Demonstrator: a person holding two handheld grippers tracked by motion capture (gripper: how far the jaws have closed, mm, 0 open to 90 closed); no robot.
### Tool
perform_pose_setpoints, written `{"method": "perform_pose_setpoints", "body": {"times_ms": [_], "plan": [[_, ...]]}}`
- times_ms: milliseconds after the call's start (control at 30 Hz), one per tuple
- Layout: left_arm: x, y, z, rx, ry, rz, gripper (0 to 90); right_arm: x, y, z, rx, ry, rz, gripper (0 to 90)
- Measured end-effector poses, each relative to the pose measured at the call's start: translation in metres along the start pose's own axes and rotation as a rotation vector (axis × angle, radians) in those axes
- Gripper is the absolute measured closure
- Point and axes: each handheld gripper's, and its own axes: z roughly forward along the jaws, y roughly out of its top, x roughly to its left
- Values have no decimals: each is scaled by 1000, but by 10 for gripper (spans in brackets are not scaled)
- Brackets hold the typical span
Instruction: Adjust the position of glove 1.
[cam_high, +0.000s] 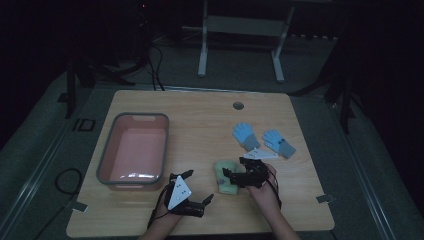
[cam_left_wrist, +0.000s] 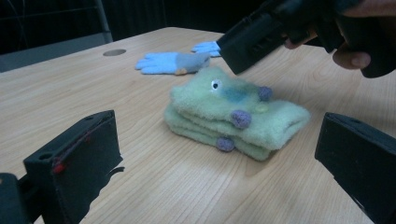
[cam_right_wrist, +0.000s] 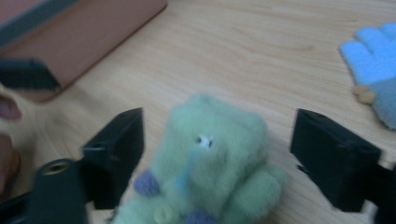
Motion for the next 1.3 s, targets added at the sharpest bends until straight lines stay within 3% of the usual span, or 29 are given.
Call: {"method": "perform_pose_setpoints", "body": {"times_ms": [67, 133, 233, 367, 467, 567, 800, 1000, 1033, 1133, 1200, 1300], "plan": [[-1, 0, 0, -4, -3, 4, 3, -5, -2, 0, 16, 38, -2, 157], [-2, 0, 1, 4, -14, 23, 3, -10, -4, -1, 28, 53, -47, 162], [-5, 2, 3, 39, -14, 48, 3, -16, -6, -3, 29, 40, -105, 148], [-6, 3, 4, 54, -16, 51, 3, -25, -6, -8, 29, 70, -99, 141], [-6, 6, 5, 98, 2, 18, 3, -29, -6, -13, 32, 77, -111, 139], [-5, 12, 4, 124, -37, -18, 3, -35, -5, -17, 38, 97, -100, 136], [-5, 24, 3, 130, -110, -13, 3, -41, -2, -23, 35, 157, -102, 139], [-12, 28, 9, 168, -183, 104, 6, -43, 5, -20, 33, 196, -114, 131], [-14, 28, 11, 169, -196, 112, 62, -43, 6, -19, 34, 197, -117, 132], [-17, 30, 19, 192, -237, 130, 72, -42, 10, -16, 29, 209, -121, 141], [-21, 30, 24, 189, -244, 155, 127, -41, 14, -13, 29, 209, -138, 193], [-23, 32, 33, 191, -263, 195, 141, -41, 18, -7, 40, 227, -149, 253]]}}
